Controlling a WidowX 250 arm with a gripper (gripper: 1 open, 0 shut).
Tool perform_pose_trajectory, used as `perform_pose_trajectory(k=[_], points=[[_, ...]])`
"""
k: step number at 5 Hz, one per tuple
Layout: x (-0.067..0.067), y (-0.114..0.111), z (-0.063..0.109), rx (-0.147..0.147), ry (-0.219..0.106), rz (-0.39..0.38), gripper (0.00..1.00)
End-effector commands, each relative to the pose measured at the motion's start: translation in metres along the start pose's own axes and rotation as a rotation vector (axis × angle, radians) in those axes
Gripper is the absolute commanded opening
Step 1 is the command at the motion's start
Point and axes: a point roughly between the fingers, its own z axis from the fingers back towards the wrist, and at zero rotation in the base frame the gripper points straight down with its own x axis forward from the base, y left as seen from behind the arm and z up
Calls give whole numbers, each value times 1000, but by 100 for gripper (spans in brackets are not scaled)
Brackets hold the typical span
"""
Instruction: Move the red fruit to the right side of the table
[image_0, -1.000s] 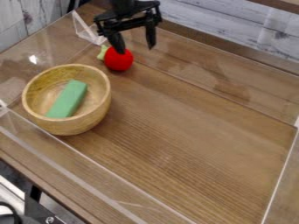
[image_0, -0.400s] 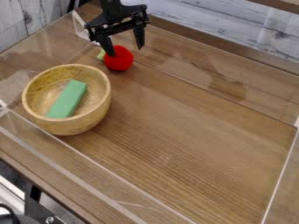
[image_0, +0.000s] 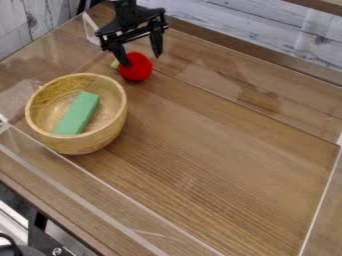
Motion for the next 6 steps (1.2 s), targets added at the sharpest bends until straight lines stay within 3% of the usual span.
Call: perform_pose_trajectory(k=[1,6], points=[[15,-3,18,-22,-59,34,100],[19,-1,14,-12,-68,149,100]])
